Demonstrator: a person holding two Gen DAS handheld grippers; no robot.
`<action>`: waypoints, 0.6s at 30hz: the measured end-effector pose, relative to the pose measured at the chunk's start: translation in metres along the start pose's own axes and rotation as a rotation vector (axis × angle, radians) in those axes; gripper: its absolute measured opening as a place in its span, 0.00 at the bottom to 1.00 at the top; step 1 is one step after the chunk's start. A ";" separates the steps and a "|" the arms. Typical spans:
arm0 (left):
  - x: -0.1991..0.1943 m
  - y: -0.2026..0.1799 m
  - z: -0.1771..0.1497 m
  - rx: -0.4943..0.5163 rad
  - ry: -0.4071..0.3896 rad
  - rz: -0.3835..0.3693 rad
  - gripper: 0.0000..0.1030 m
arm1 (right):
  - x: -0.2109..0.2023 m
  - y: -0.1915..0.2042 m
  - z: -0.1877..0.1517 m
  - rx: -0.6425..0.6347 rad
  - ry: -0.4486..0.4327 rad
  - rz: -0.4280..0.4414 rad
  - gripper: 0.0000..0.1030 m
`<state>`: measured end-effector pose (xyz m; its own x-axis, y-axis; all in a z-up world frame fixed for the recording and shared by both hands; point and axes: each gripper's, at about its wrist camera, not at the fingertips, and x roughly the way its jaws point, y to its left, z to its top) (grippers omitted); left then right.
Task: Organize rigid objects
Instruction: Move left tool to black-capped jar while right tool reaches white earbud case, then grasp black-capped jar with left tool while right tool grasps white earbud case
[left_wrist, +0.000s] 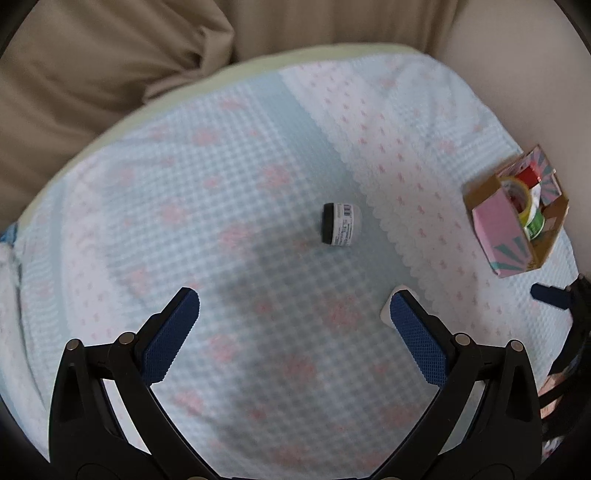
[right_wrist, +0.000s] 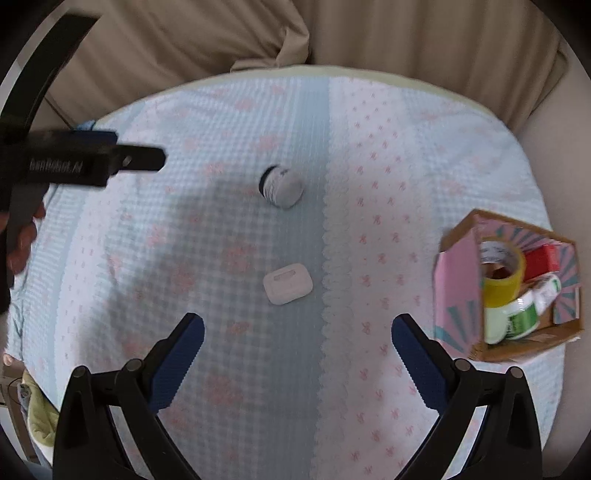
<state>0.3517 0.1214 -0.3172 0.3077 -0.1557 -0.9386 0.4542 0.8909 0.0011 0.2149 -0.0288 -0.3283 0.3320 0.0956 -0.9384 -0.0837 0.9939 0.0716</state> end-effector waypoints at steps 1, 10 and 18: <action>0.013 -0.003 0.006 0.011 0.012 -0.009 1.00 | 0.008 0.000 0.000 -0.005 0.001 0.001 0.98; 0.127 -0.024 0.050 0.099 0.124 -0.036 0.99 | 0.111 0.011 0.006 -0.114 0.052 0.001 0.98; 0.182 -0.036 0.053 0.132 0.187 -0.063 0.87 | 0.160 0.019 0.006 -0.181 0.094 0.055 0.81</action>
<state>0.4361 0.0384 -0.4695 0.1205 -0.1160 -0.9859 0.5767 0.8166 -0.0256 0.2727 0.0056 -0.4753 0.2338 0.1355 -0.9628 -0.2693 0.9605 0.0698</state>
